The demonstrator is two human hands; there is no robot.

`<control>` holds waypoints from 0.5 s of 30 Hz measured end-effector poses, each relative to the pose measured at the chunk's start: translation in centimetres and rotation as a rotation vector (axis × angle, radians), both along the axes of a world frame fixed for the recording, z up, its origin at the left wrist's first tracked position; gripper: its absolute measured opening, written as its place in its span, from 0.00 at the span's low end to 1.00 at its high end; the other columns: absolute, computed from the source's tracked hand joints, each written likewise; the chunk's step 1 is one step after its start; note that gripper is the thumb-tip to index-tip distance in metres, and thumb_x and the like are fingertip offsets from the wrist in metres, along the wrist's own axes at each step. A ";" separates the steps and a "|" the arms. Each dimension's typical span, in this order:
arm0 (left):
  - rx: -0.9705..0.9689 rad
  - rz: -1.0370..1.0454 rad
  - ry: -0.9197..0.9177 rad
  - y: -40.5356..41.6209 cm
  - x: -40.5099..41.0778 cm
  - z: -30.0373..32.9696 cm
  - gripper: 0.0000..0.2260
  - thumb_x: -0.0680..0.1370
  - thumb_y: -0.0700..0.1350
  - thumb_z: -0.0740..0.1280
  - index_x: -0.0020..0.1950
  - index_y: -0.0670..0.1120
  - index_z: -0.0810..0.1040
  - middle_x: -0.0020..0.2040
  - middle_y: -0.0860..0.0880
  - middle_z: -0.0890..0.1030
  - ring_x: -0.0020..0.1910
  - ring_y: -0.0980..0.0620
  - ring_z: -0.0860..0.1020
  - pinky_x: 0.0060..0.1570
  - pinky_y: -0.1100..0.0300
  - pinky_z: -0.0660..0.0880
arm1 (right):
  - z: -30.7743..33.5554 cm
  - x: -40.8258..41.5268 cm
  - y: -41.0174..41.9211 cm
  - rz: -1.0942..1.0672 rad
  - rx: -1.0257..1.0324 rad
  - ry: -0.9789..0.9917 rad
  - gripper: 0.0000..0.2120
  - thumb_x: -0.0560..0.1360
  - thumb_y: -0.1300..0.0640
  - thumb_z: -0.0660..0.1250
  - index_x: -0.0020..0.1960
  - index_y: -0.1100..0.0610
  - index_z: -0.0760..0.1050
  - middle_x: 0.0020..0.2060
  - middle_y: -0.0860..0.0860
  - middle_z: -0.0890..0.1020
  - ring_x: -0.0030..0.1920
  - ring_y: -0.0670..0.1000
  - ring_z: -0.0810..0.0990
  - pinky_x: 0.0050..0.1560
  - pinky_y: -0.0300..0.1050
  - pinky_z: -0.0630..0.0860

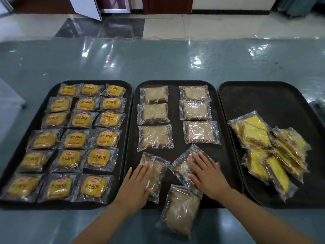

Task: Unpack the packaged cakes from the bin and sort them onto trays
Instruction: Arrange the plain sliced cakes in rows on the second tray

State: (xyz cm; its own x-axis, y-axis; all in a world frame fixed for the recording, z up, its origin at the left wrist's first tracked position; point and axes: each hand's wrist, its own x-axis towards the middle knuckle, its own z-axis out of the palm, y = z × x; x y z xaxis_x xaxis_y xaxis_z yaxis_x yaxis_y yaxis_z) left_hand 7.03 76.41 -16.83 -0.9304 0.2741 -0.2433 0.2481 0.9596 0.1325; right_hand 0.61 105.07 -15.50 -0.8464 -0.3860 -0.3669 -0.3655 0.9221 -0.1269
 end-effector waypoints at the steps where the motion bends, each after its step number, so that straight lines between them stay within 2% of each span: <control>1: -0.003 -0.030 0.014 -0.1 -0.2 0.0 0.35 0.73 0.55 0.55 0.78 0.48 0.47 0.72 0.46 0.69 0.72 0.49 0.60 0.69 0.50 0.48 | 0.0 0.1 0.1 -0.002 0.033 -0.003 0.27 0.79 0.39 0.44 0.75 0.45 0.60 0.76 0.51 0.58 0.76 0.55 0.53 0.70 0.57 0.55; 3: -0.017 -0.083 0.040 -0.3 -0.5 -0.1 0.37 0.72 0.53 0.55 0.78 0.48 0.47 0.72 0.47 0.68 0.72 0.49 0.60 0.68 0.48 0.49 | 0.1 0.1 0.6 -0.027 0.081 -0.003 0.24 0.78 0.41 0.52 0.71 0.46 0.67 0.71 0.52 0.70 0.72 0.55 0.65 0.64 0.57 0.65; 6: -0.041 -0.167 0.033 -0.9 -1.1 -0.6 0.36 0.72 0.54 0.56 0.78 0.48 0.49 0.73 0.48 0.66 0.73 0.49 0.59 0.67 0.46 0.51 | 0.4 0.4 1.2 -0.038 0.115 0.007 0.24 0.77 0.40 0.52 0.69 0.45 0.69 0.70 0.51 0.72 0.70 0.54 0.68 0.63 0.57 0.66; 8: -0.059 -0.204 0.021 -1.3 -1.6 -0.5 0.36 0.71 0.54 0.57 0.78 0.48 0.51 0.74 0.49 0.66 0.74 0.50 0.59 0.66 0.47 0.53 | 0.1 0.4 1.8 -0.044 0.127 0.003 0.26 0.78 0.39 0.48 0.72 0.45 0.66 0.72 0.51 0.67 0.73 0.54 0.61 0.66 0.58 0.60; 10: -0.060 -0.209 0.024 -1.3 -2.0 -0.3 0.36 0.71 0.54 0.57 0.78 0.48 0.53 0.73 0.50 0.67 0.74 0.50 0.60 0.67 0.47 0.53 | 0.2 0.4 2.1 -0.042 0.101 -0.003 0.30 0.76 0.37 0.41 0.75 0.43 0.59 0.76 0.49 0.57 0.75 0.52 0.49 0.70 0.56 0.48; 12: -0.046 -0.197 0.042 -1.2 -2.0 -0.2 0.30 0.74 0.55 0.56 0.75 0.46 0.59 0.72 0.48 0.68 0.75 0.48 0.57 0.66 0.47 0.54 | 0.5 0.2 2.0 -0.040 0.076 0.006 0.36 0.72 0.35 0.33 0.77 0.42 0.51 0.77 0.47 0.47 0.76 0.51 0.41 0.70 0.52 0.37; 14: -0.023 -0.177 0.054 -0.8 -1.5 -0.5 0.26 0.80 0.58 0.51 0.74 0.45 0.62 0.73 0.47 0.67 0.75 0.48 0.55 0.67 0.47 0.53 | 1.1 0.0 1.6 -0.052 0.076 -0.004 0.39 0.69 0.35 0.29 0.78 0.43 0.47 0.77 0.47 0.44 0.77 0.50 0.40 0.70 0.49 0.34; 15: -0.024 -0.170 0.031 -0.7 -1.2 -0.6 0.28 0.80 0.61 0.49 0.74 0.44 0.62 0.73 0.45 0.66 0.75 0.48 0.56 0.67 0.48 0.53 | 1.3 -0.1 1.3 -0.057 0.075 0.001 0.39 0.68 0.35 0.28 0.78 0.43 0.47 0.78 0.48 0.45 0.77 0.50 0.41 0.70 0.49 0.34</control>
State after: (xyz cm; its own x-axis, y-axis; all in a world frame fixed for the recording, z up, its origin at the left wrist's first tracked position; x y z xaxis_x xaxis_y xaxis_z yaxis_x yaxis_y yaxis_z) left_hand 5.81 75.72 -17.42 -0.8783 0.4224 -0.2238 0.4104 0.9064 0.0999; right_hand 0.53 106.38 -14.16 -0.8663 -0.3090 -0.3925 -0.3126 0.9482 -0.0566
